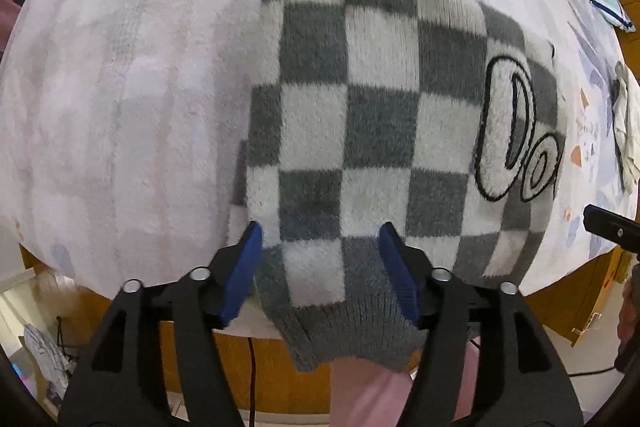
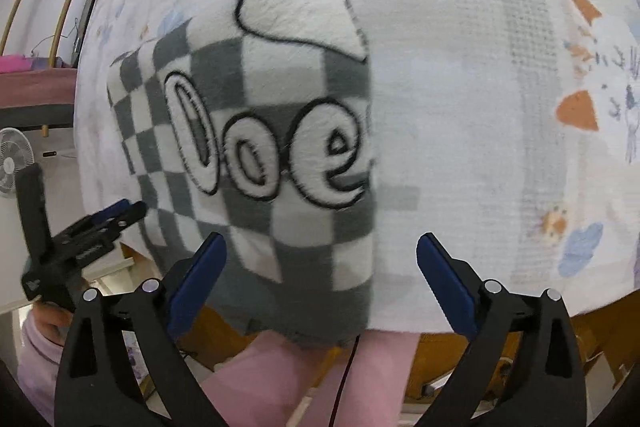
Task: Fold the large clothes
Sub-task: 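Grasp the bundle edge with the left tool while the right tool grasps it too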
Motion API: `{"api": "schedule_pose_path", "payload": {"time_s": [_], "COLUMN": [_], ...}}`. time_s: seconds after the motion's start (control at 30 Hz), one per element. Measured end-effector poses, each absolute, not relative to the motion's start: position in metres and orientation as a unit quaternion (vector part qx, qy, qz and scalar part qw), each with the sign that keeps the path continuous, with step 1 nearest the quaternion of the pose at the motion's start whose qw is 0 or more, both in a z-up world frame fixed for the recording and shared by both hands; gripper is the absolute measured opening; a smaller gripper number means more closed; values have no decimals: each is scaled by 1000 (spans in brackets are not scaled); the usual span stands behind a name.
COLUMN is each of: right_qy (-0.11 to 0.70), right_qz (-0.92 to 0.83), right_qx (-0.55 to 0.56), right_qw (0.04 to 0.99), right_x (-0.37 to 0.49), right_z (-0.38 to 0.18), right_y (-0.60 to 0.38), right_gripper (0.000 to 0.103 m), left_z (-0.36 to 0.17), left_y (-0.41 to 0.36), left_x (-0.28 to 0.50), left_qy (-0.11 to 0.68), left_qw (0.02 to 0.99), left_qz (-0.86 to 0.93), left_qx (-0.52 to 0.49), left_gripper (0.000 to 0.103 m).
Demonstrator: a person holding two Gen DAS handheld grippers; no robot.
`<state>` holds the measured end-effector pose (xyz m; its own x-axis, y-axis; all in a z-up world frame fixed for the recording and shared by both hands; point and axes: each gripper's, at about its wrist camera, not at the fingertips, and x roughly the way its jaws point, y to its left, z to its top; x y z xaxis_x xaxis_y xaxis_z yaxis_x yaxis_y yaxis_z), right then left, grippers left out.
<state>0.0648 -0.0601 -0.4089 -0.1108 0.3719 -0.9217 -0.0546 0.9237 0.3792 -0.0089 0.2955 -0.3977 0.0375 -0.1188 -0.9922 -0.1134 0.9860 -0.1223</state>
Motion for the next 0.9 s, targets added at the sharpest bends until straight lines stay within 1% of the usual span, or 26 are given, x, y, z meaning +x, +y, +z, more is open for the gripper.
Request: {"api": "schedule_pose_path", "payload": {"time_s": [0.17, 0.3, 0.37, 0.4, 0.43, 0.53, 0.6, 0.7, 0.77, 0.83, 0.9], "right_qy": [709, 702, 706, 707, 711, 706, 695, 678, 661, 663, 662], "right_qz": [186, 202, 199, 198, 199, 234, 255, 273, 282, 276, 261], "right_qx": [131, 156, 166, 169, 174, 197, 206, 236, 260, 300, 325], "right_qw": [668, 665, 660, 657, 652, 639, 640, 640, 645, 628, 623], "right_x": [76, 96, 105, 108, 113, 122, 125, 123, 117, 110, 99], "right_z": [-414, -433, -445, -451, -461, -477, -488, -498, -503, -512, -513], "right_y": [-57, -49, -49, -46, -43, -36, -32, -37, -43, -47, -53], "right_gripper": [94, 95, 95, 95, 95, 95, 97, 97, 97, 97, 97], "left_z": [-396, -410, -425, -432, -437, -449, -459, -485, -507, -520, -523], "left_y": [307, 324, 308, 311, 313, 322, 329, 349, 357, 363, 366], "left_x": [11, 27, 37, 40, 42, 44, 48, 49, 48, 44, 38], "left_qy": [687, 683, 682, 682, 681, 672, 667, 659, 657, 652, 647], "left_qw": [722, 725, 726, 725, 725, 728, 724, 704, 673, 645, 637], "left_qz": [-8, -9, -15, -19, -28, -62, -86, -134, -167, -188, -199], "left_qx": [-79, -83, -88, -90, -97, -125, -153, -228, -295, -352, -368], "left_gripper": [74, 76, 77, 79, 83, 90, 91, 93, 95, 96, 96]}}
